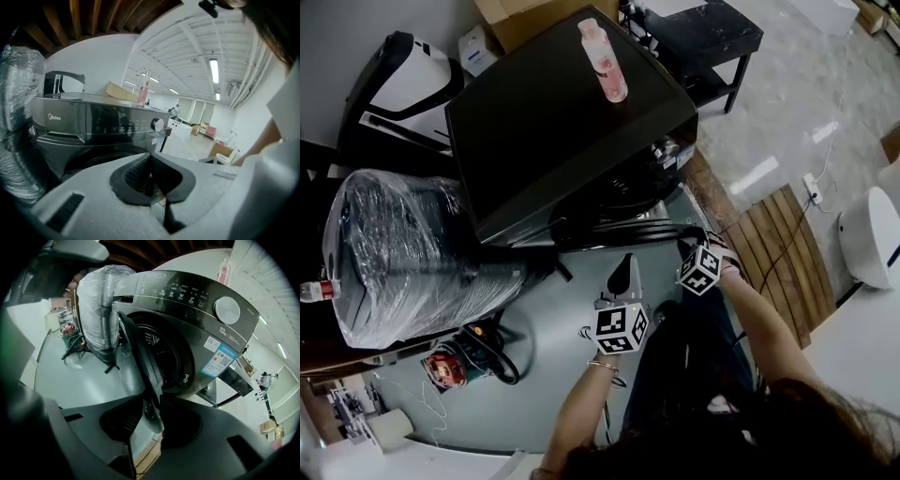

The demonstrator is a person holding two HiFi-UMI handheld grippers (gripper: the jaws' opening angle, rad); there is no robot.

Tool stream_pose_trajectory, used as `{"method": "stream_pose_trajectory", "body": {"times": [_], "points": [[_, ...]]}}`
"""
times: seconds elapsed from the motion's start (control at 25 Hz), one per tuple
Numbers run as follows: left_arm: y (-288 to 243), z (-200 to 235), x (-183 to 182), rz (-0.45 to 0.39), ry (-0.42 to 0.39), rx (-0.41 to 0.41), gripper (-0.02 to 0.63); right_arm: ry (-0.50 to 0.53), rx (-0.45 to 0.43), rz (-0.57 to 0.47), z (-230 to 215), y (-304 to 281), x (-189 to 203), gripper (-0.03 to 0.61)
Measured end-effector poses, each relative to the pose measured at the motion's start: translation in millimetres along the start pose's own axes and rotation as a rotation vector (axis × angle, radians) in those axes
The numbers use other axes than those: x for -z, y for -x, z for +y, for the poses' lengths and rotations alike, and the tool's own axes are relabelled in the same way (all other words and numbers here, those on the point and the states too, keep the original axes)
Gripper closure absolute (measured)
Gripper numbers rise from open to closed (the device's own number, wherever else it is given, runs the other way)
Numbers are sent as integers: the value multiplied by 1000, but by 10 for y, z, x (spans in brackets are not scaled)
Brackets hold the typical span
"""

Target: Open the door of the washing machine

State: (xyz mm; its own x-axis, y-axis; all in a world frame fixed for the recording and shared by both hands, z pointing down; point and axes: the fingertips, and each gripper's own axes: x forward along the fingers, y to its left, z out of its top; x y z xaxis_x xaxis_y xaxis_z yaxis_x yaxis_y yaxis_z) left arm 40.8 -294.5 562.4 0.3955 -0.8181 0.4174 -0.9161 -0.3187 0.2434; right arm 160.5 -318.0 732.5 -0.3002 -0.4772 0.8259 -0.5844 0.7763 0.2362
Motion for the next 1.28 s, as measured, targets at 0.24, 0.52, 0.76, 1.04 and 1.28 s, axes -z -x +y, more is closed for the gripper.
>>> {"method": "stream_pose_trajectory", "body": {"times": [0.24, 0.52, 0.76, 1.04, 1.28], "points": [[202, -100, 135, 15, -18, 32, 601, -35, 1, 12, 230, 132, 114, 479], [386, -205, 230, 2, 18, -19, 601, -34, -37, 9, 501, 255, 230, 491], [625, -339, 342, -5, 35, -76, 601, -11, -91, -2, 754, 365, 291, 502], [917, -473, 543, -6, 51, -143, 601, 25, -151, -21, 1039, 463, 349, 517], [1139, -516, 648, -14, 78, -207, 601, 48, -207, -39, 1301, 548, 381, 525]]}}
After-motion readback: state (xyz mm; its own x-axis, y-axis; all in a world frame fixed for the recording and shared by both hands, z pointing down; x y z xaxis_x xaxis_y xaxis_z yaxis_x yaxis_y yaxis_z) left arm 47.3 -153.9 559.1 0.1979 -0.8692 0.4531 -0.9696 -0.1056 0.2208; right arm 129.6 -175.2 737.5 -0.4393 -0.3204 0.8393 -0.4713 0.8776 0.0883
